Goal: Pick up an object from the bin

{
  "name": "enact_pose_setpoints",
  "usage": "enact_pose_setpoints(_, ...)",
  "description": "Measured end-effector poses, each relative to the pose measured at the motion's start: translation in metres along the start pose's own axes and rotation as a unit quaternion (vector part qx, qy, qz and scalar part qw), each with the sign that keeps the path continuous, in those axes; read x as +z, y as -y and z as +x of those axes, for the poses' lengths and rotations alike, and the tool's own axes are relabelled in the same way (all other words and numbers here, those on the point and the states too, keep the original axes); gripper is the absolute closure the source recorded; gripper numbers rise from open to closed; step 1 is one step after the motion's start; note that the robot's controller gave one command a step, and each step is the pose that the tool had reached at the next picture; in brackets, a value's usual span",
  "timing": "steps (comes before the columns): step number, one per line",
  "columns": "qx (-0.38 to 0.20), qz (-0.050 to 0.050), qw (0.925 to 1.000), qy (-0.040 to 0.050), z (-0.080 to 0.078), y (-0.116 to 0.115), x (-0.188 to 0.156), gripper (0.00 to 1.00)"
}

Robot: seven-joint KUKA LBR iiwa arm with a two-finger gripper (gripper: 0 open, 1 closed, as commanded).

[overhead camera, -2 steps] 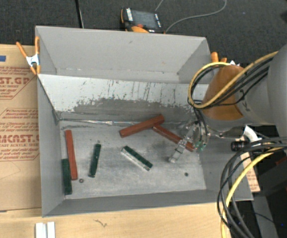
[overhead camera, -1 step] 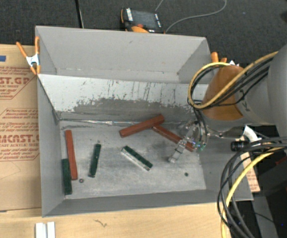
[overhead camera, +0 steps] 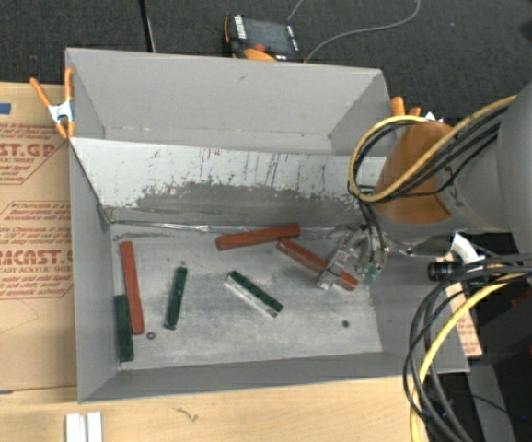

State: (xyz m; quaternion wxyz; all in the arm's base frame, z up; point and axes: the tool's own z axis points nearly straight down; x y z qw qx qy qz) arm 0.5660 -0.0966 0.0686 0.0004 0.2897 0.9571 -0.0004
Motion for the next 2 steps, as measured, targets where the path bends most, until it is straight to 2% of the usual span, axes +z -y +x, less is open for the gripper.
enact_pose_setpoints(1,0.0,0.0,1.0,0.0002,0.0,0.0,-0.011,1.0)
enact_pose_setpoints(2,-0.001,-0.002,1.0,0.0035,-0.002,-0.001,-0.12,1.0)
